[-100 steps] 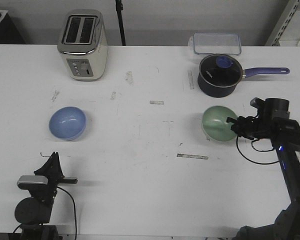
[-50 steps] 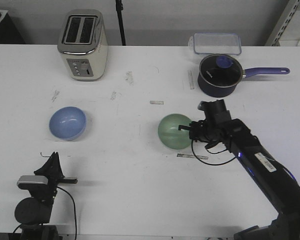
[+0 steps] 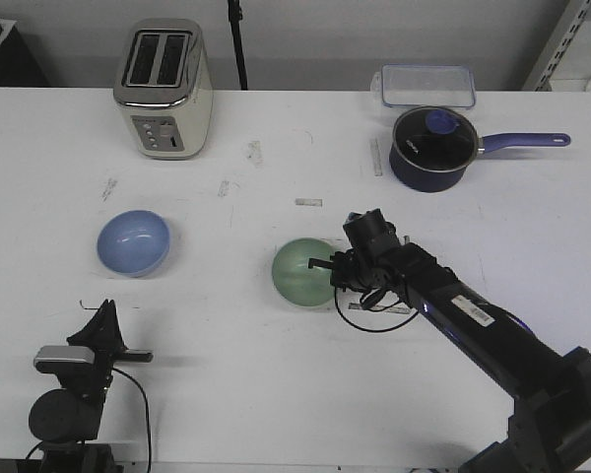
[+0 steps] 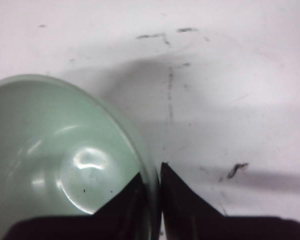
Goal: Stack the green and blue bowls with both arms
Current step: 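Slide the green bowl with the right gripper toward the table center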
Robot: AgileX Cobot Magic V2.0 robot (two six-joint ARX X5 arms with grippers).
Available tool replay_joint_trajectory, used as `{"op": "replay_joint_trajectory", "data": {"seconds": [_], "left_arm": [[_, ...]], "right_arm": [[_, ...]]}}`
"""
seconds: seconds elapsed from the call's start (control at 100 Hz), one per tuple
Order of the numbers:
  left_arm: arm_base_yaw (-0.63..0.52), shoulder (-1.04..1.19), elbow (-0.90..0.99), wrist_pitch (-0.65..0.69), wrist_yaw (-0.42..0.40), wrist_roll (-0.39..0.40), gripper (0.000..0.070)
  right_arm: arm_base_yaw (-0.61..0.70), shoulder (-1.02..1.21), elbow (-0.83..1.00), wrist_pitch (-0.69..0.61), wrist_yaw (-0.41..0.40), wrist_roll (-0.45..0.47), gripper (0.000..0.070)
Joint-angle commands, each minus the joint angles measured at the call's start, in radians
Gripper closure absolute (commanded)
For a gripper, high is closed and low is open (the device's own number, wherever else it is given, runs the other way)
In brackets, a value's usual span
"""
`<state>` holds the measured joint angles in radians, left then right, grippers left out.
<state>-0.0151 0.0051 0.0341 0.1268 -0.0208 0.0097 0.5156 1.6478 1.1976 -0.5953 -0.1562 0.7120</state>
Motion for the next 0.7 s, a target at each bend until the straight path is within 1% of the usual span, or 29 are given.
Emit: {"op": "replay_joint_trajectory", "data": {"seconds": [0.0, 0.28, 0.44, 0.48, 0.56, 0.59, 0.62, 0.69], "left_arm": [[0.002, -0.002, -0.023, 0.016, 0.002, 0.005, 0.0697], [0.002, -0.002, -0.023, 0.016, 0.002, 0.005, 0.0697], [0.002, -0.002, -0.023, 0.016, 0.002, 0.005, 0.0697], [0.002, -0.002, -0.023, 0.016, 0.002, 0.005, 0.0697], [0.002, -0.002, -0.023, 0.016, 0.002, 0.005, 0.0697], [0.002, -0.002, -0.023, 0.016, 0.002, 0.005, 0.0697], [0.002, -0.002, -0.023, 0.016, 0.002, 0.005, 0.0696], [0.002, -0.002, -0.023, 0.016, 0.002, 0.005, 0.0696]], "right_arm": [[0.01, 0.025, 0.014, 0.021, 0.002, 0.019, 0.0692], [0.017, 0.044, 0.014, 0.036, 0.003, 0.019, 0.0691], [0.017, 0.044, 0.014, 0.038, 0.003, 0.001, 0.0681], [0.017, 0.044, 0.014, 0.039, 0.003, -0.003, 0.0661], [0.017, 0.044, 0.014, 0.041, 0.002, -0.009, 0.0559], [0.018, 0.044, 0.014, 0.042, 0.001, -0.011, 0.0539], [0.018, 0.044, 0.014, 0.043, 0.0, -0.012, 0.0525], [0.023, 0.044, 0.014, 0.043, 0.0, -0.018, 0.052]]}}
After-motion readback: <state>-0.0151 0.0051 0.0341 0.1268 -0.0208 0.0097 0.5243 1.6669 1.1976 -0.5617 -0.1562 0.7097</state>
